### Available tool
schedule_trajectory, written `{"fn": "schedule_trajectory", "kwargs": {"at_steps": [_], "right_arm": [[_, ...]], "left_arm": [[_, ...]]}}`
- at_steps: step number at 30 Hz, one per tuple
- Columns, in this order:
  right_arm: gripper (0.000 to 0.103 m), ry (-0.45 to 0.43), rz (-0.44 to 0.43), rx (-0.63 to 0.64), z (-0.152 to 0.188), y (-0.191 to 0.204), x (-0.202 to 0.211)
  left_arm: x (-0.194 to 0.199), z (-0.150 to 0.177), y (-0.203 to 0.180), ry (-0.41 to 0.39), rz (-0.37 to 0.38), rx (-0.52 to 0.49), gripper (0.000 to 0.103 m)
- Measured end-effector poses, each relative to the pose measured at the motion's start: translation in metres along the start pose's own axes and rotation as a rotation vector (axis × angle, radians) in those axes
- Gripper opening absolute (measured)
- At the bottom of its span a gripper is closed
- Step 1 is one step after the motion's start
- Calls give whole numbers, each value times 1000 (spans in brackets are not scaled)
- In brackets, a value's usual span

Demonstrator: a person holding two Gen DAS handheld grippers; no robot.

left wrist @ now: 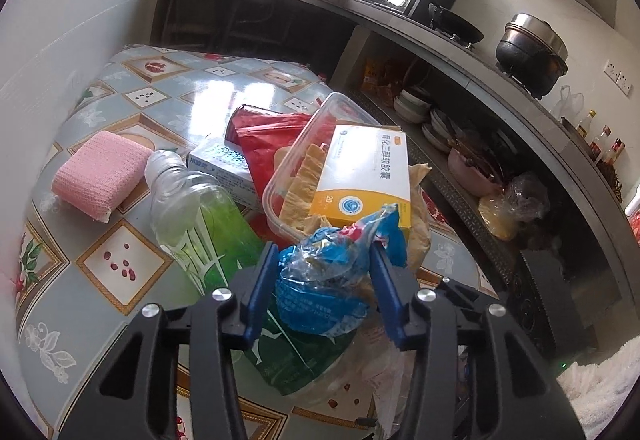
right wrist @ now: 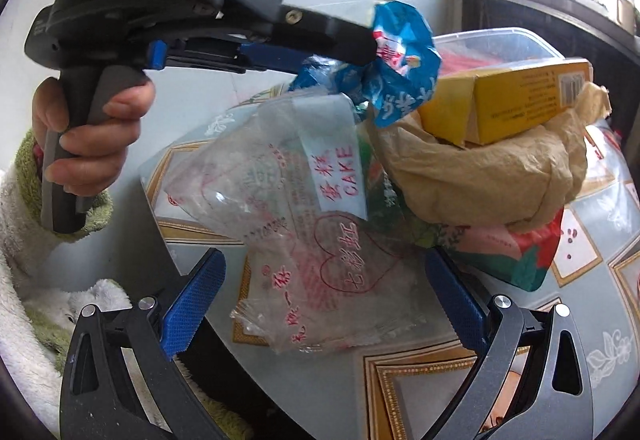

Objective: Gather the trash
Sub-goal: 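Grasp the blue wrapper with the left tool while the right tool grasps the clear CAKE bag, then carry the blue wrapper and clear bag over the blue wastebasket with both tools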

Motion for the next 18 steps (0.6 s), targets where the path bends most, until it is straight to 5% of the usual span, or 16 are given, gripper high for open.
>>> {"fn": "schedule_trajectory", "kwargs": {"at_steps": [9,18], "right_arm": [[61,-9,57,-19,14,-21,12],[27,-27,106,-15,26,-14,24]], "left_arm": [[11,0,3,-48,-21,-20,23],[45,0,6,-127,-10,1,20]]}}
Point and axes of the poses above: each gripper's, at about its wrist camera, not at the fingertips, and x roughly against the way its jaws point, y to its left, z to its underside, the point moved 6 cm from there along -x, roughly the way its jaws point, and after that the axes turned 12 degrees about -z, right-handed, at the moved point
